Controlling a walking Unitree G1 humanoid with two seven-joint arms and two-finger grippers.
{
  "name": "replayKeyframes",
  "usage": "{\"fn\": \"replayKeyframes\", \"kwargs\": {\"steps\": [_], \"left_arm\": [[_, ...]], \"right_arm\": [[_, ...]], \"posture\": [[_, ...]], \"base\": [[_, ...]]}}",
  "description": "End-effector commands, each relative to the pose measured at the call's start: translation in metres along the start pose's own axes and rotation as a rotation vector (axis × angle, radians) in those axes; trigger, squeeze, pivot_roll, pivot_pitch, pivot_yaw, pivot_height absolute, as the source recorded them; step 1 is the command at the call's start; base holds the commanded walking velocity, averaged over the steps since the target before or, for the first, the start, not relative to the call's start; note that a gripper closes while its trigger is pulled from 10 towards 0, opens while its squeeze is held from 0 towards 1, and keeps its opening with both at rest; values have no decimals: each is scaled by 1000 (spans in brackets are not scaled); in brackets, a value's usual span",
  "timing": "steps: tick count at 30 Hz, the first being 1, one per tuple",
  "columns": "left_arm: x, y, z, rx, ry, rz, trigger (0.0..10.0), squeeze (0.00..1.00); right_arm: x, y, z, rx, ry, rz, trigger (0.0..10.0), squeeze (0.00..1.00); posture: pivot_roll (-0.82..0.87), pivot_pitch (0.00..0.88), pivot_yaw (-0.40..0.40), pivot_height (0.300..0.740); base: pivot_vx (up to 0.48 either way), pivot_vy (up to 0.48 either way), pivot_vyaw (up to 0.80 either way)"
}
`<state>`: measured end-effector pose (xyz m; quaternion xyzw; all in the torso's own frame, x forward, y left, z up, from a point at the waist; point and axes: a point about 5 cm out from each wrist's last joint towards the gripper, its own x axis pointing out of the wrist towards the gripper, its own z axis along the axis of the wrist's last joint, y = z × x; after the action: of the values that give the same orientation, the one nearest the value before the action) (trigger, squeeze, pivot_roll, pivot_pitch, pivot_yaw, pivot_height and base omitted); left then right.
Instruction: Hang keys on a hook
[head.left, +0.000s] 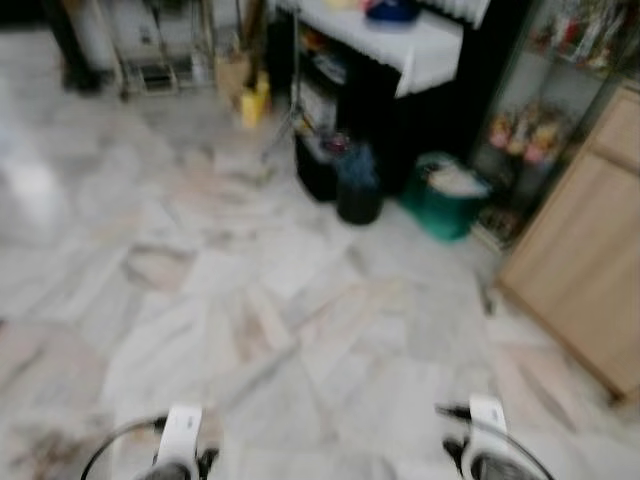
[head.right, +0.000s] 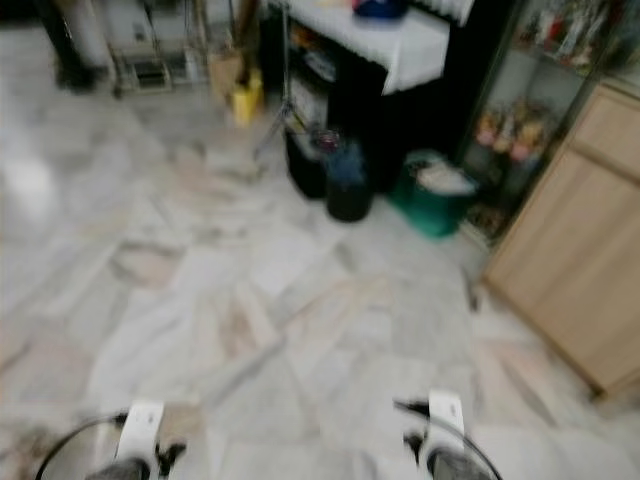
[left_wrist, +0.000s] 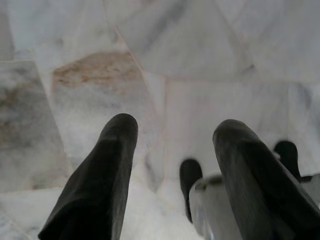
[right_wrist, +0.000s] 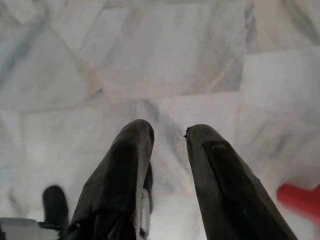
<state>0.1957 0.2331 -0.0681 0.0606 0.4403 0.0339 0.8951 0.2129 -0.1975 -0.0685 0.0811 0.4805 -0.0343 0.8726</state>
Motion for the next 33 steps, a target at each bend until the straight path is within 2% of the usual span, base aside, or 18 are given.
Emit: {"fn": "replayKeyframes", "kwargs": {"steps": [1, 15, 24, 33], "left_arm": [[-1, 1, -8, 3, 34, 5, 10000, 0], [0, 5, -1, 2, 18, -2, 10000, 0], [0, 2, 3, 12, -2, -16, 10000, 0], [1, 1, 3, -11, 2, 1, 10000, 0]], "right_arm": [[0, 2, -2, 5, 6, 5, 10000, 0], [1, 8, 2, 37, -11, 6, 10000, 0], [1, 7, 3, 46, -8, -3, 10000, 0], [1, 6, 5, 36, -19, -6, 10000, 0]], "posture": [[63, 0, -39, 740], [49, 0, -10, 740], [65, 0, -25, 740], [60, 0, -32, 740]], "base": [[0, 0, -744], [0, 0, -744], [0, 0, -744], [0, -347, -744]]}}
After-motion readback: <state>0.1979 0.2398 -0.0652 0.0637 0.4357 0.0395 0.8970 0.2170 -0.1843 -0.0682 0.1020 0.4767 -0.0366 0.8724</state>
